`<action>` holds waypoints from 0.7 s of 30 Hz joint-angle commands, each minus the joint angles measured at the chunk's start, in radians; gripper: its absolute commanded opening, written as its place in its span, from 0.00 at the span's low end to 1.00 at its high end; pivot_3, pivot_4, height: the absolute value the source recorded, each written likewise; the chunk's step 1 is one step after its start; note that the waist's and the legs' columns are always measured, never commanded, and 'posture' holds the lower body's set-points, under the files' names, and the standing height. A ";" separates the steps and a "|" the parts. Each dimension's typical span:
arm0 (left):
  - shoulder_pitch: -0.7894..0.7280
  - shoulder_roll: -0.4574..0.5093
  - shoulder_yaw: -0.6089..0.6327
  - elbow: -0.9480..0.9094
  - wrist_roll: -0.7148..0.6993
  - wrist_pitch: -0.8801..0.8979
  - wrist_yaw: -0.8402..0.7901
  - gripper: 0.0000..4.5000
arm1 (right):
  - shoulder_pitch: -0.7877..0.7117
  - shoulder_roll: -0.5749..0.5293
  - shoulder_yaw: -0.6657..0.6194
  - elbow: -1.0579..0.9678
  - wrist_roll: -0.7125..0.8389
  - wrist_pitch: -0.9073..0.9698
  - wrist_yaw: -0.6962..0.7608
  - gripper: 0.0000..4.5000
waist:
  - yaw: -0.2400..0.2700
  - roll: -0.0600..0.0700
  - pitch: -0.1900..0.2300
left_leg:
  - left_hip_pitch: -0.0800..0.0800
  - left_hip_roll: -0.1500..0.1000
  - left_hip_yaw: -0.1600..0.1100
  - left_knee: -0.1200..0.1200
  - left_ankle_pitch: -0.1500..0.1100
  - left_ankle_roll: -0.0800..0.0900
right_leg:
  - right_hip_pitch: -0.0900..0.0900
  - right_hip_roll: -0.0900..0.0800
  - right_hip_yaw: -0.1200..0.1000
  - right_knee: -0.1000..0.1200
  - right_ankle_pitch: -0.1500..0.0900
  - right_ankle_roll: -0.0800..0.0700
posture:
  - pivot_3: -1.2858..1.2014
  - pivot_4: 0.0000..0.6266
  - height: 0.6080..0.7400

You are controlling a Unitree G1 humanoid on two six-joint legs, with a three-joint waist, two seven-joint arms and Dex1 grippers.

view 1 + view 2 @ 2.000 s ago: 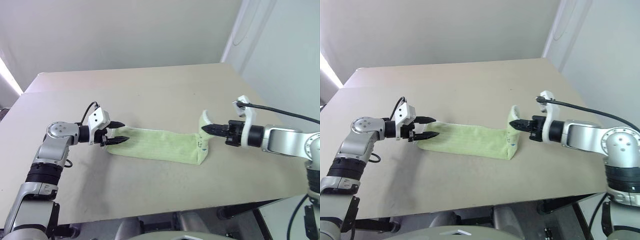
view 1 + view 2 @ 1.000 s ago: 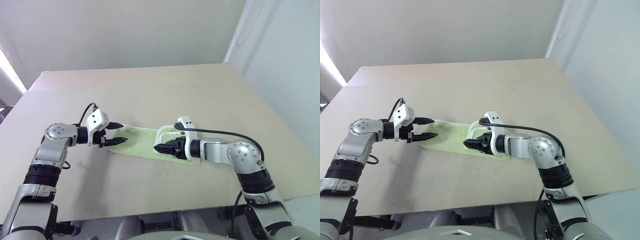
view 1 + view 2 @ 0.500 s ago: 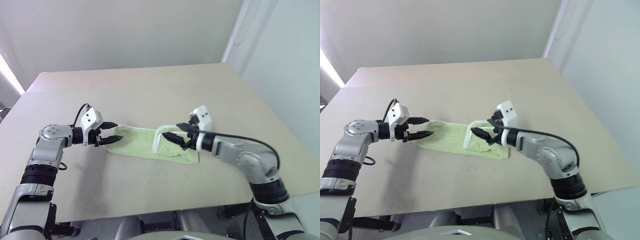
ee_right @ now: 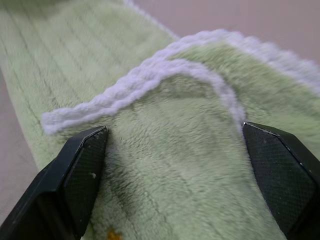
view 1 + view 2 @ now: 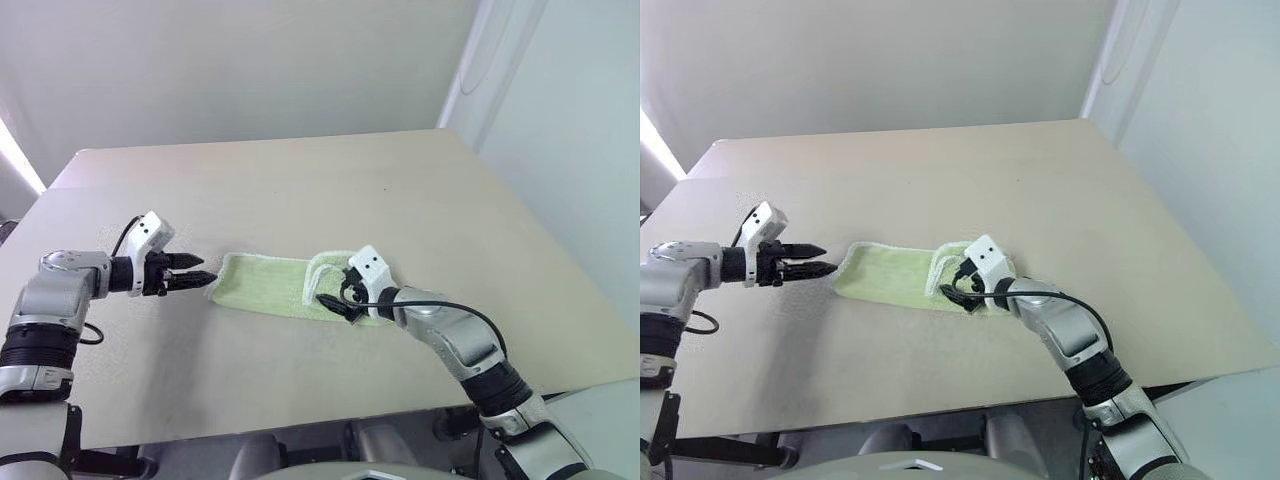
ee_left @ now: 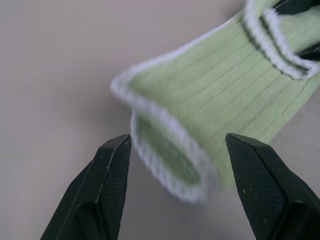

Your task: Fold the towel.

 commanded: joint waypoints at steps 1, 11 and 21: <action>-0.042 0.029 0.022 -0.023 -0.054 0.185 0.003 0.71 | -0.040 0.013 -0.115 -0.127 0.088 0.069 0.023 1.00 | 0.000 0.000 0.000 | 0.000 0.000 0.000 0.000 0.000 0.000 | 0.000 0.000 0.000 0.000 0.000 0.000 | 0.52 0.00 0.79; -0.061 -0.005 0.013 0.028 -0.134 0.533 0.081 0.71 | -0.080 0.135 -0.280 -0.166 0.205 0.254 -0.067 1.00 | -0.001 0.000 0.000 | 0.000 0.000 -0.001 -0.001 0.000 0.000 | 0.000 0.000 -0.001 0.000 0.000 0.000 | 0.52 0.00 0.79; -0.130 -0.093 0.062 0.160 -0.157 0.589 0.194 0.71 | -0.071 0.160 -0.330 -0.167 0.214 0.294 -0.120 1.00 | 0.002 0.001 0.000 | 0.000 0.000 -0.002 -0.001 0.000 0.000 | 0.000 0.000 -0.001 0.001 0.000 0.000 | 0.52 0.00 0.79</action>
